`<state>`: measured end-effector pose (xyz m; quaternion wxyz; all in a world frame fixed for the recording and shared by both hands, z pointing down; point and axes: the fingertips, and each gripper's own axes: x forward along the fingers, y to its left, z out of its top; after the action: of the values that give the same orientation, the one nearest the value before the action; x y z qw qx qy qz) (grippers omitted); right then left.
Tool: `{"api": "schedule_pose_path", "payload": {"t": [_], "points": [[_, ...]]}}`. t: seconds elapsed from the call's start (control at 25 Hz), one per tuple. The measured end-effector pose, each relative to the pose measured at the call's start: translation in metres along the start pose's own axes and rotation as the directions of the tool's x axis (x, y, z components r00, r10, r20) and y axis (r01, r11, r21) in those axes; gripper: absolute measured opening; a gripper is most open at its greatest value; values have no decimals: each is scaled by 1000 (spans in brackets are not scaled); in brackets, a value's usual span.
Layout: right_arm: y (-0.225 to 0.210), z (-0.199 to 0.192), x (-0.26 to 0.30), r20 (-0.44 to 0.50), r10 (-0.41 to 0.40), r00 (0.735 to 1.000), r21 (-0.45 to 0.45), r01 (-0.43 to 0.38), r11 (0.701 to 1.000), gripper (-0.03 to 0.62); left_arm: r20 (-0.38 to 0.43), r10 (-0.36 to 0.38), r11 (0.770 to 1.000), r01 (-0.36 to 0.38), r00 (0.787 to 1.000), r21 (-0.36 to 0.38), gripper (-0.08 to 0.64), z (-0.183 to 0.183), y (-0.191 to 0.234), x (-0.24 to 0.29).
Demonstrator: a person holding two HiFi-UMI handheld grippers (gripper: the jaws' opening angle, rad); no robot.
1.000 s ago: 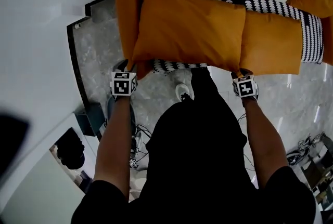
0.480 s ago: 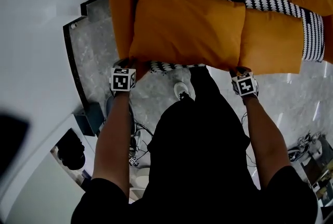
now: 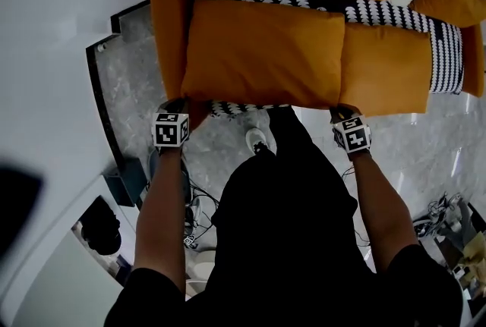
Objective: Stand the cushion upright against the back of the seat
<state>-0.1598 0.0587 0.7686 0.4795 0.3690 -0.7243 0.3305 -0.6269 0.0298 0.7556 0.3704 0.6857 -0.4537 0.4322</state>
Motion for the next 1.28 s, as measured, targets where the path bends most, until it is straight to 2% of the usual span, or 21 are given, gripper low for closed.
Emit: {"api": "schedule_pose_path", "payload": {"t": [0.12,0.36,0.68,0.92,1.16,1.28], "points": [[-7,18,-20,58,-3,998,19,2,1000,52,16,7,1000,-7,1000,-12,37,10,0,-10],[-20,61,-58,159,0,987,33,-6,999,51,100,24,995,-13,995,-101,35,42,9,-32],[-55,146,-94,315,-38,948,118,1,993,49,173,52,990,-28,984,-136,34,99,20,-57],[-90,201,-106,384,-59,921,125,11,992,49,261,61,976,-3,963,-218,34,150,20,-71],[-117,247,-111,427,-58,902,127,4,992,49,281,99,963,-21,955,-268,34,185,25,-79],[-129,274,-111,453,-38,891,128,-23,991,49,318,118,952,-17,941,-304,34,214,28,-89]]}}
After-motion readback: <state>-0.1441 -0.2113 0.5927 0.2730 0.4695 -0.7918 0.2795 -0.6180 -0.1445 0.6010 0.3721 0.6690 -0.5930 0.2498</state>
